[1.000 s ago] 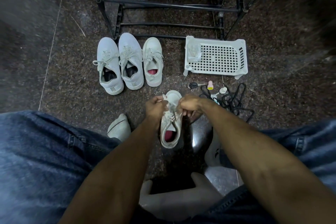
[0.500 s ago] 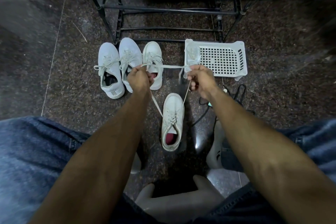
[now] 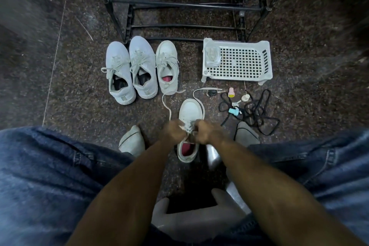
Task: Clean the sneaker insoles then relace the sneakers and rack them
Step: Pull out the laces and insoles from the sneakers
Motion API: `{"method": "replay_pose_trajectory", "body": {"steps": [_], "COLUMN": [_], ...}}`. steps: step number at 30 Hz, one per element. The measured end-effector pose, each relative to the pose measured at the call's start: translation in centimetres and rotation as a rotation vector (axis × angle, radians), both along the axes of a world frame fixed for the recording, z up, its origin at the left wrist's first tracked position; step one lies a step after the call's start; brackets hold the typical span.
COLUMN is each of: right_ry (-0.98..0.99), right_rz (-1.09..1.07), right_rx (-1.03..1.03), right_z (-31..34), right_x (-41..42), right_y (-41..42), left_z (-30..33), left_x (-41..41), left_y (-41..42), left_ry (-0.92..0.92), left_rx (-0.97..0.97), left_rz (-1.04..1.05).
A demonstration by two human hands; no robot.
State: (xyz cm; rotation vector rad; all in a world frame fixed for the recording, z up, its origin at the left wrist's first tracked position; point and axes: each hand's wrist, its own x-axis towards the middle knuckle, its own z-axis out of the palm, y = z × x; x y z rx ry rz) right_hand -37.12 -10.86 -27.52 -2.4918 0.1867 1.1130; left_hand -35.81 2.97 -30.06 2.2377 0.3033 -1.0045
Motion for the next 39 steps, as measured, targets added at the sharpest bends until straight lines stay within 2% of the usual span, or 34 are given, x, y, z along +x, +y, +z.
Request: {"method": "replay_pose_trajectory", "body": {"steps": [2, 7, 10, 14, 17, 21, 25, 29, 33, 36, 39], "right_ry": [-0.034, -0.162, -0.157, -0.139, -0.123, -0.123, -0.094, -0.067, -0.041, -0.039, -0.059], "right_rz": [-0.022, -0.048, -0.03, -0.076, -0.14, -0.222, -0.277, -0.251, -0.242, -0.252, -0.265], "right_rx": [-0.032, -0.065, -0.051, -0.055, -0.045, -0.021, 0.03, 0.056, 0.081, 0.089, 0.077], "right_z": [-0.9, -1.5, -1.2, -0.6, -0.5, -1.1, -1.6, -1.8, -2.2, -2.4, -2.5], "right_x": [-1.4, -2.2, -1.8, -0.5, 0.1, 0.4, 0.7, 1.2, 1.5, 1.6, 1.7], "right_y": [0.5, 0.9, -0.4, -2.3, -2.5, -1.7, -1.6, -1.9, -2.1, -2.1, -1.9], "left_z": [-0.2, -0.1, -0.3, -0.6, -0.7, -1.0, -2.2, -2.9, -3.2, -3.7, -3.8], "left_x": [-1.1, -2.4, -2.4, -1.8, -1.4, -1.4, -1.6, -1.1, -0.9, -0.5, 0.2], "left_y": [0.1, -0.2, 0.1, 1.4, 1.7, 1.4, 0.9, -0.2, -1.6, -1.1, -0.1], "left_ry": [0.019, -0.213, -0.28, -0.275, -0.315, -0.53, -0.751, -0.634, -0.627, -0.695, -0.85], "left_rx": [0.026, 0.233, 0.249, 0.181, 0.16, 0.3, 0.352, 0.455, 0.53, 0.49, 0.274], "left_rz": [-0.137, -0.332, -0.293, -0.164, -0.169, -0.363, -0.736, -0.897, -0.942, -1.013, -1.031]}}
